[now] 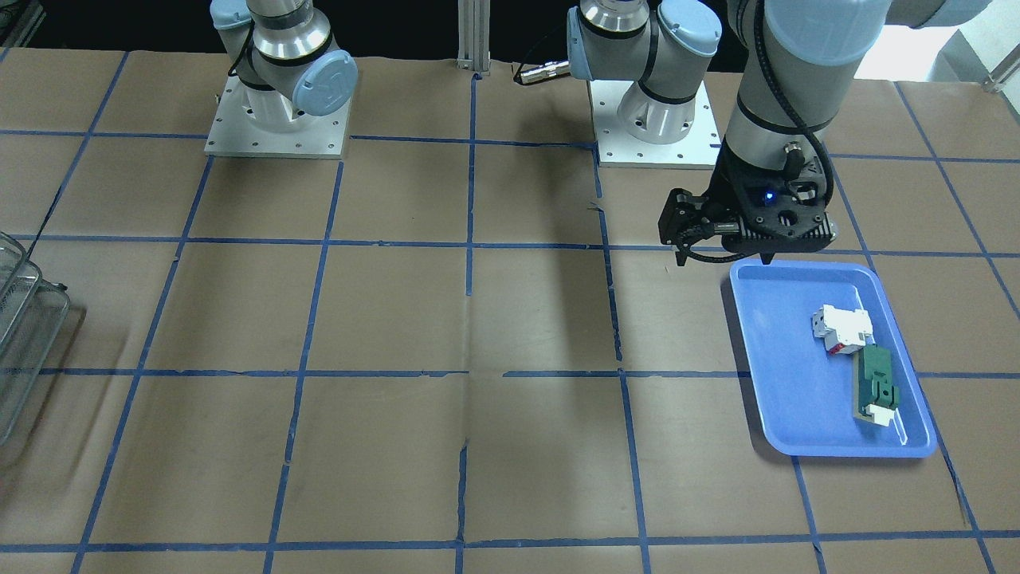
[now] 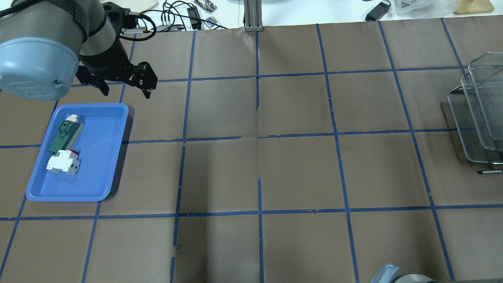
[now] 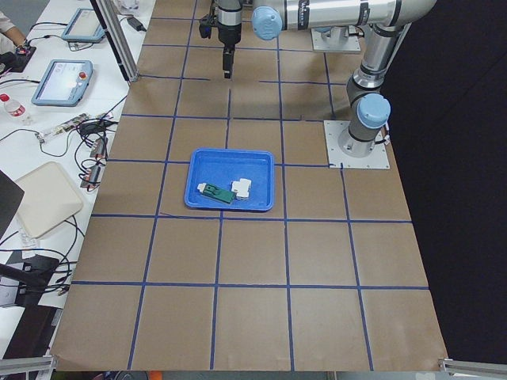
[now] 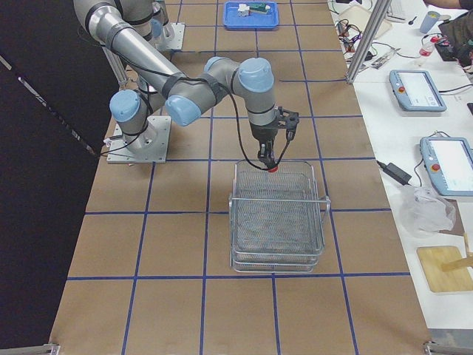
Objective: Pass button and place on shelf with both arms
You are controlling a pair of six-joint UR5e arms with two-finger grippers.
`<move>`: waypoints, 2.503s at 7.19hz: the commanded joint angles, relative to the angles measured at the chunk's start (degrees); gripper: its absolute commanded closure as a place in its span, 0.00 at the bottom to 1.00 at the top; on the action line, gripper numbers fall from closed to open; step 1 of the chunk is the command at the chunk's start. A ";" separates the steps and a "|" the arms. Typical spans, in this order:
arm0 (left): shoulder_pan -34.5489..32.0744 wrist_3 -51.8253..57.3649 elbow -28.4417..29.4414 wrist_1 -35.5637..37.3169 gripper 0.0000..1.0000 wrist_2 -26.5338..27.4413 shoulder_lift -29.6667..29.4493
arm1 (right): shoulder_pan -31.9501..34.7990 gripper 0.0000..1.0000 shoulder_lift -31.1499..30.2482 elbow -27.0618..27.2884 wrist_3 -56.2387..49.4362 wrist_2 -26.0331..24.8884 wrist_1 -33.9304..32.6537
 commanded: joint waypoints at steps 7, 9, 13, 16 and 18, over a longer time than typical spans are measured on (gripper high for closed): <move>0.88 0.35 0.02 -0.78 0.00 0.69 -0.06 | -0.47 0.00 -2.38 -0.74 0.61 -0.82 10.79; 0.88 0.53 -0.16 -0.61 0.00 0.51 -0.15 | -0.39 0.00 -4.95 -0.31 0.61 -0.38 17.15; 0.88 0.53 -0.42 -0.61 0.00 0.77 -0.06 | 5.64 0.00 -8.89 -0.57 7.76 -0.29 25.68; 0.88 0.62 -0.43 -0.61 0.00 0.78 -0.06 | 24.34 0.00 -11.46 -0.21 20.15 -0.99 31.31; 0.88 0.70 -0.51 -0.61 0.00 0.86 -0.06 | 34.98 0.00 -11.46 -0.13 27.31 -4.30 30.97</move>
